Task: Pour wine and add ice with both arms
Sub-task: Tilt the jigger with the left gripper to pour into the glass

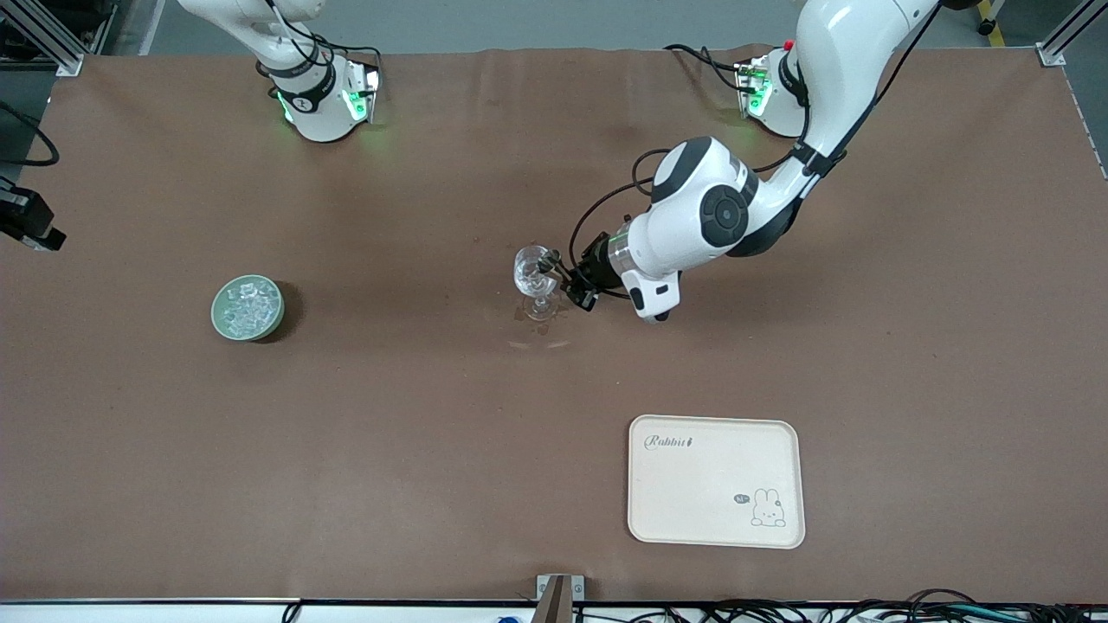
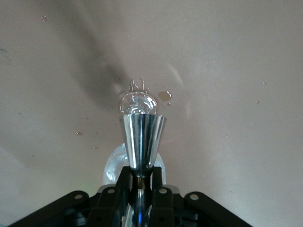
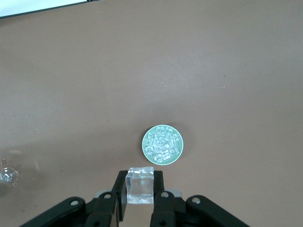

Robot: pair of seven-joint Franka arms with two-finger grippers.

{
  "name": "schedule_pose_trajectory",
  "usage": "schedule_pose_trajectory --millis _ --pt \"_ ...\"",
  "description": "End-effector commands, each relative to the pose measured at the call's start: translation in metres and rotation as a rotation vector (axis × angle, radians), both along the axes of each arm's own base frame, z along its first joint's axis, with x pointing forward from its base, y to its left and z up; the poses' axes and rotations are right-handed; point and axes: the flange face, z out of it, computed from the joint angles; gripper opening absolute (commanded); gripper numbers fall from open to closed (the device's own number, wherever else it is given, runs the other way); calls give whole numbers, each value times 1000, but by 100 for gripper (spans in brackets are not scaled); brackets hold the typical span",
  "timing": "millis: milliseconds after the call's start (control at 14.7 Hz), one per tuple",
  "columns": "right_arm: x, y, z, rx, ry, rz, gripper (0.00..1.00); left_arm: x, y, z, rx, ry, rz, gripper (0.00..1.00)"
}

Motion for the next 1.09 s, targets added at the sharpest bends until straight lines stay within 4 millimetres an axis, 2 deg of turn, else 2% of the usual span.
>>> schedule_pose_trajectory --millis 0,477,1023 --pt "-1 5 2 8 -7 16 1 1 -12 6 15 -24 -5 0" --pt "0 3 1 8 -8 12 1 -5 -18 8 36 -45 -44 0" --pt "0 4 1 9 -10 13 1 -4 -24 22 132 -119 -77 0"
